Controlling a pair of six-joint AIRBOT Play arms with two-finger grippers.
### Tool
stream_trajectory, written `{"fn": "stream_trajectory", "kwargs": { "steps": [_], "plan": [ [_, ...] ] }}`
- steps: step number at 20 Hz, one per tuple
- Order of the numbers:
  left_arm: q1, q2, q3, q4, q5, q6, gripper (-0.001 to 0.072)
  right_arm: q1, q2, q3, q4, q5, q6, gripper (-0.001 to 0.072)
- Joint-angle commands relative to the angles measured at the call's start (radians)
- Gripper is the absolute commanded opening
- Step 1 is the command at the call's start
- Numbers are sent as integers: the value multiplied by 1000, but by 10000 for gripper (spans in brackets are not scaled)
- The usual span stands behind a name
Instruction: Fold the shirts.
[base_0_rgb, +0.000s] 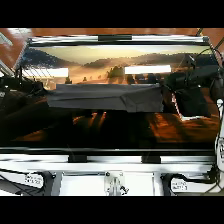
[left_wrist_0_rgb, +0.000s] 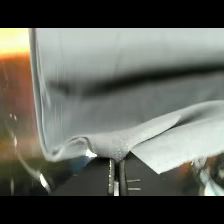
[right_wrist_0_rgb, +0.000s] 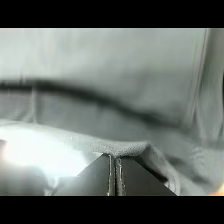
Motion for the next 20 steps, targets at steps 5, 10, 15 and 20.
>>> {"fn": "stream_trajectory", "kwargs": {
  "steps": [5,10,15,20],
  "plan": [
    [-60,-231,247,-8,68,-119,37,15,-254,236,-2,99,36,73],
    [-82,-304,247,-6,100,-129,36,15,-351,236,-2,64,49,74],
    [-85,-325,247,-8,117,-130,175,15,-387,236,0,56,72,101],
    [-84,-314,274,-51,20,-120,543,6,-329,236,-54,-3,11,545]
  ]
}}
